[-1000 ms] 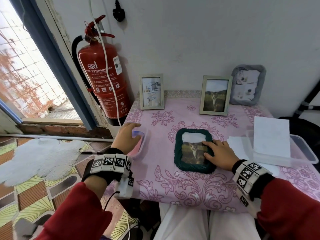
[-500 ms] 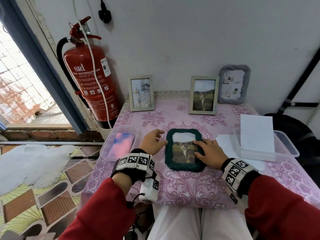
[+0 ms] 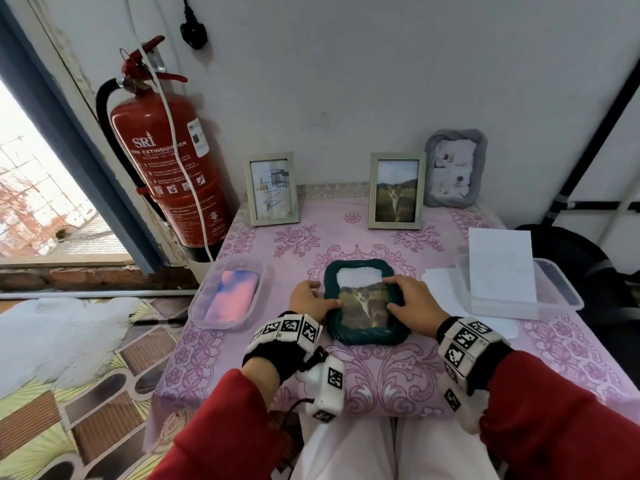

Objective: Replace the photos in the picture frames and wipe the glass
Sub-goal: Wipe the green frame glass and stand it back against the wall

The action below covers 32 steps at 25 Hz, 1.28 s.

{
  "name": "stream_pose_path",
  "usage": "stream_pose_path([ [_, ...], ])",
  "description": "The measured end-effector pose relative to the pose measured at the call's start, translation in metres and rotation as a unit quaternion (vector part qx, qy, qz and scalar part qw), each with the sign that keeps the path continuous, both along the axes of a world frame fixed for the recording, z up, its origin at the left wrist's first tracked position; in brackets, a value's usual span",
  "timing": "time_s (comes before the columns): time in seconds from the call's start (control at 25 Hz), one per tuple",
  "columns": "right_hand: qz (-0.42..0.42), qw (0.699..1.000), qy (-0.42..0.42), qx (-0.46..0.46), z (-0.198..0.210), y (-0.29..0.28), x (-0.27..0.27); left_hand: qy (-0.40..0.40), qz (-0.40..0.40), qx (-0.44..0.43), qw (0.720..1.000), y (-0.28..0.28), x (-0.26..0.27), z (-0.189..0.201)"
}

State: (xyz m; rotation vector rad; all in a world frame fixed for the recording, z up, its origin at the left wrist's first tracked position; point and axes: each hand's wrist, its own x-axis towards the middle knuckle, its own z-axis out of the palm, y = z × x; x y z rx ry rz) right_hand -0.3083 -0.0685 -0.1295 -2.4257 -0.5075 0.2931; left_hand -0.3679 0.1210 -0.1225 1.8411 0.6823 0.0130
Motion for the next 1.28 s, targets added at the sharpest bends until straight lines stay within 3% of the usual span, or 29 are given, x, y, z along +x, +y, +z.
stream_pose_path([
  [0.24, -0.026, 0.996, 0.015, 0.086, 0.003, -0.002, 0.001, -0.061, 0.021, -0.227, 0.972, -0.008, -0.003, 0.005],
  [0.52, -0.105, 0.958, 0.067, 0.257, 0.025, 0.003, 0.006, -0.112, -0.037, -0.279, 0.953, -0.005, -0.004, 0.025],
  [0.68, -0.060, 0.949, 0.037, 0.306, 0.047, 0.008, 0.010, -0.166, -0.045, -0.364, 0.915, 0.001, 0.005, 0.044],
  [1.0, -0.020, 0.932, 0.002, 0.362, 0.066, 0.019, 0.013, -0.283, -0.050, -0.377, 0.881, 0.013, 0.024, 0.072],
  [1.28, -0.029, 0.921, 0.015, 0.389, 0.081, 0.042, 0.048, -0.327, -0.059, -0.324, 0.886, 0.034, 0.061, 0.081],
])
